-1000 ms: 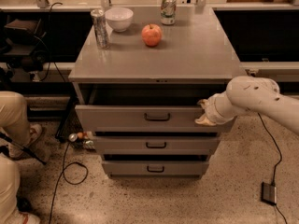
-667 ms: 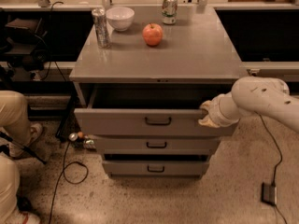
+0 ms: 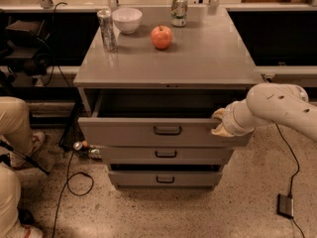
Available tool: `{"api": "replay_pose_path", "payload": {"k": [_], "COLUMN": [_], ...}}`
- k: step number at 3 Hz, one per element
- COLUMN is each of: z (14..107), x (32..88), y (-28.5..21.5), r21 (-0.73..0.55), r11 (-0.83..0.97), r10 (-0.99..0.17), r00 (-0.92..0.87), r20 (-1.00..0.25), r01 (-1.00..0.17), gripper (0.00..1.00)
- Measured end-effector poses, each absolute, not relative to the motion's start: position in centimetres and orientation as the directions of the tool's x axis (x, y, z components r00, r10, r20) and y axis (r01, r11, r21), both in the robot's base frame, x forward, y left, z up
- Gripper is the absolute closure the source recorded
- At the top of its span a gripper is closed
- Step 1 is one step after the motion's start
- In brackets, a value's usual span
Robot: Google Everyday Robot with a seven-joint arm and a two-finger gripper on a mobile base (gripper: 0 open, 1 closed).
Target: Open top drawer
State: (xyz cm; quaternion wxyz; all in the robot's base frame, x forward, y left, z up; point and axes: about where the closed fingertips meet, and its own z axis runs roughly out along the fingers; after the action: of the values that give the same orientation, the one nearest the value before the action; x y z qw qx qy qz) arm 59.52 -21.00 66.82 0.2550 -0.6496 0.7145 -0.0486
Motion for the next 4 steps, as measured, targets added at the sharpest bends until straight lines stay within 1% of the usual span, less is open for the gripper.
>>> {"api": "replay_pose_path", "payload": {"k": [1, 3, 4], "z": [67.1, 67.7, 68.1], "x": [56.1, 55.3, 53.7], "y": [-21.3, -21.7, -22.3], "r21": [-0.371, -0.360, -0.347], "r11": [0.206, 0.199, 0.211], "r10": [-0.945, -0.948, -0.952], "r00": [-0.086, -0.086, -0.112], "r20": [-0.316, -0.305, -0.283], "r01": [-0.906, -0.911, -0.914], "gripper": [1.00, 1.00, 1.00]}}
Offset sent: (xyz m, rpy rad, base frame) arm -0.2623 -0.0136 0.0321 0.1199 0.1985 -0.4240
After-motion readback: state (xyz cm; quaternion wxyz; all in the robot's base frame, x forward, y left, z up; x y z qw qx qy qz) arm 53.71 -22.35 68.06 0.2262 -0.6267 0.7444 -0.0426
